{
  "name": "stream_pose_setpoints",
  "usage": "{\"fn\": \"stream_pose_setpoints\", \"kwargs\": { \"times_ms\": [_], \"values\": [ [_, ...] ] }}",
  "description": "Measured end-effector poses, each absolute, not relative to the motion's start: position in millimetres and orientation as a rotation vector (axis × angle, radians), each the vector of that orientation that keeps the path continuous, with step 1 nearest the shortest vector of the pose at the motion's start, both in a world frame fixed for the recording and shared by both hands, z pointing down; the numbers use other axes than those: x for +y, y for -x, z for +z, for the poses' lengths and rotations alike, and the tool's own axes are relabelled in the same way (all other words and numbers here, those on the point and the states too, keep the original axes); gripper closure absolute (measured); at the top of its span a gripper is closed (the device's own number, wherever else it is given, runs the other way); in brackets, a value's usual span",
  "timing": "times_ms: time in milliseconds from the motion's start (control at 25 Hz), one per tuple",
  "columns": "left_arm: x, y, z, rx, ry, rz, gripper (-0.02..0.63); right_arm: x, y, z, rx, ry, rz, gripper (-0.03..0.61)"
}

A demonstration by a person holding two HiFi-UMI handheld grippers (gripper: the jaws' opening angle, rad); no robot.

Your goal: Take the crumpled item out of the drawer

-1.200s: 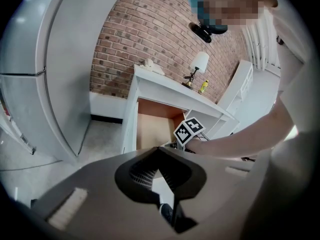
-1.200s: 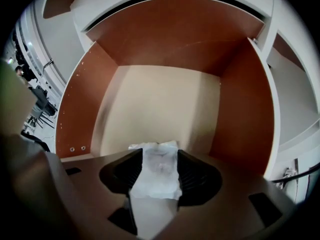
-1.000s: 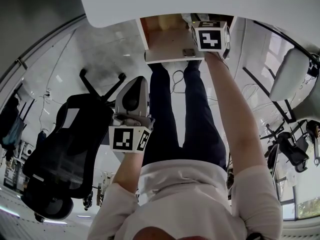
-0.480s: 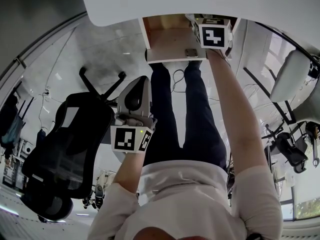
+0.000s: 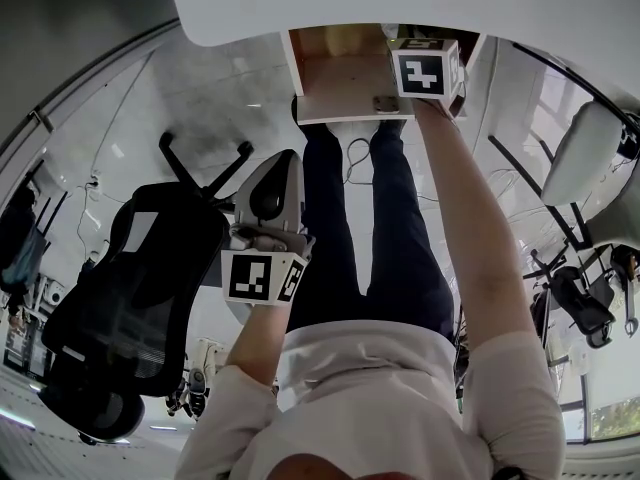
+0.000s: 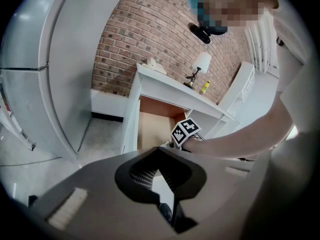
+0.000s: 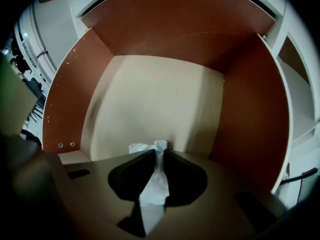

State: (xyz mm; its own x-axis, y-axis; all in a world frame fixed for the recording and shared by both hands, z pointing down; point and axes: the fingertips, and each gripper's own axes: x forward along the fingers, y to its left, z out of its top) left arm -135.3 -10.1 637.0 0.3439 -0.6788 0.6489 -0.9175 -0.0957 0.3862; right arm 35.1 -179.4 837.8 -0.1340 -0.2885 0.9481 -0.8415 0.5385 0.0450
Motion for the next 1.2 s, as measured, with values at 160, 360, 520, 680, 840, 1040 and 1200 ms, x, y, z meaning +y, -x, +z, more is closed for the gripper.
{"fn": "stream_pose_setpoints", "kwargs": {
  "times_ms": [160, 360, 520, 680, 840, 1040, 1200],
  "values": [
    [-8.3, 136.0, 636.7, -1.407, -1.841, 0.393, 0.604, -179.2, -34.9, 839.8, -1.689, -0.981, 0.637, 0.517],
    [-8.0, 135.5, 636.7, -1.409, -1.84, 0.392, 0.604, -180.9, -34.8, 836.1, -1.698, -0.994, 0.637, 0.518],
    [-9.0, 133.0, 635.9, -1.407, -1.848, 0.391, 0.604, -177.7, -35.0, 832.4, -1.696, -0.998, 0.656, 0.518],
    [-8.8, 130.9, 634.8, -1.405, -1.855, 0.392, 0.605, -179.0, -34.2, 822.0, -1.718, -1.021, 0.657, 0.518],
    [-9.9, 127.7, 633.0, -1.406, -1.864, 0.39, 0.604, -179.2, -35.8, 810.9, -1.737, -1.036, 0.658, 0.518],
    [-8.6, 124.9, 631.2, -1.405, -1.875, 0.392, 0.604, -172.2, -38.0, 792.1, -1.759, -1.09, 0.705, 0.518],
    [-6.8, 122.6, 630.3, -1.407, -1.882, 0.391, 0.604, -165.7, -39.6, 775.7, -1.788, -1.108, 0.726, 0.518]
  ]
}}
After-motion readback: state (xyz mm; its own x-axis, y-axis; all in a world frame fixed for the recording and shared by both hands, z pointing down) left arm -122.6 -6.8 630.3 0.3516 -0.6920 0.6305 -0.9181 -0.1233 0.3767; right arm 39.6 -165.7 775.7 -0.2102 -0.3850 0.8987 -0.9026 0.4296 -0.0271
